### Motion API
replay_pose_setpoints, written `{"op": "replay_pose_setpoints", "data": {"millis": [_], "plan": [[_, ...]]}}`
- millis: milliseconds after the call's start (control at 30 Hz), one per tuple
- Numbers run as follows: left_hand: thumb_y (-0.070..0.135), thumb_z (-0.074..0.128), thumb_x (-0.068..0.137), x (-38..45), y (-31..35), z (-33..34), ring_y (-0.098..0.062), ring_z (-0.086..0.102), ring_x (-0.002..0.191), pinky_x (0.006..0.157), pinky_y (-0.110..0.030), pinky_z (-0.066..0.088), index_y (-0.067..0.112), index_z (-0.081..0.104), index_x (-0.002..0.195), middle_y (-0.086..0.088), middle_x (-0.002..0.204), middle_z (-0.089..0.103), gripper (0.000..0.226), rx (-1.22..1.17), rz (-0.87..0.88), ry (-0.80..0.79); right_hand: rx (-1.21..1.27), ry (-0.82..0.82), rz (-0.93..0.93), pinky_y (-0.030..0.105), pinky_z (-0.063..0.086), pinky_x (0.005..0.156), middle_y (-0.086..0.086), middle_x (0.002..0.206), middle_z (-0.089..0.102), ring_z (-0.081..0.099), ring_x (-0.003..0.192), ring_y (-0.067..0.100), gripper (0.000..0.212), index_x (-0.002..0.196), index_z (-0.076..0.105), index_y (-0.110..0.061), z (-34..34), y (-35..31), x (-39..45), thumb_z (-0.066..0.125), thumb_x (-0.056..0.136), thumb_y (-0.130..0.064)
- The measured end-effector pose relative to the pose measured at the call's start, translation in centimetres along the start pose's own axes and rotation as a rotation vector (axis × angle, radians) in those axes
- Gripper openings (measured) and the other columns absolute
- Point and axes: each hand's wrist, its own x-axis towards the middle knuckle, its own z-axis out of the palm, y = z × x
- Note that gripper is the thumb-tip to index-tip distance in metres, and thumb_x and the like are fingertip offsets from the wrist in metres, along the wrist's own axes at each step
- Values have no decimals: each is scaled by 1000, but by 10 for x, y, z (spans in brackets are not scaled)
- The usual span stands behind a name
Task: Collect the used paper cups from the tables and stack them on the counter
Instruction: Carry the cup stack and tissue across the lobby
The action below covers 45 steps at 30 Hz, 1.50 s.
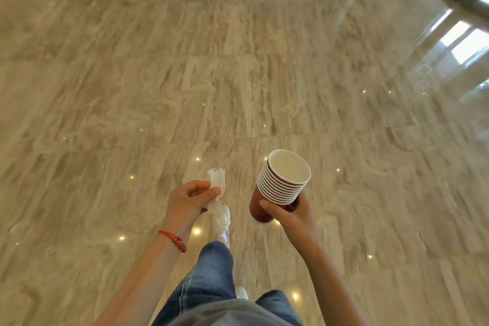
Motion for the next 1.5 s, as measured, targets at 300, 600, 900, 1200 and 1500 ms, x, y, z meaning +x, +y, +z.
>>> {"op": "replay_pose_setpoints", "data": {"millis": [300,600,900,1200,1500], "plan": [[5,76,70,202,112,57,-32,66,82,80,-43,51,10,66,80,-15,77,68,15,31,11,-24,31,3,-16,16,52,73,-11,101,70,66,96,7,50,113,58,-21,29,-61,225,79,70,-8],[7,77,69,369,229,120,-31,67,80,76,-42,53,12,67,82,-18,81,70,17,78,44,-64,49,78,-1,17,53,72,-10,97,71,66,94,5,50,110,58,-24,38,-119,409,81,68,-11],[8,78,68,544,303,216,-20,67,70,64,-30,53,16,67,78,-4,68,70,17,78,30,-40,53,45,-63,22,54,76,-1,102,70,66,97,10,53,116,57,-13,23,-163,623,80,69,-6],[5,75,71,701,428,310,-23,66,73,64,-28,50,13,66,83,-12,76,68,18,37,77,4,-7,17,-75,31,54,81,-1,101,70,66,96,13,52,115,57,-13,1,-246,843,81,68,-10],[6,77,70,899,513,372,-24,69,74,72,-36,53,14,65,81,-4,66,72,18,5,26,-10,-67,-45,-57,19,54,73,-14,96,70,66,92,6,52,107,58,-26,26,-293,1069,84,63,-19]]}}
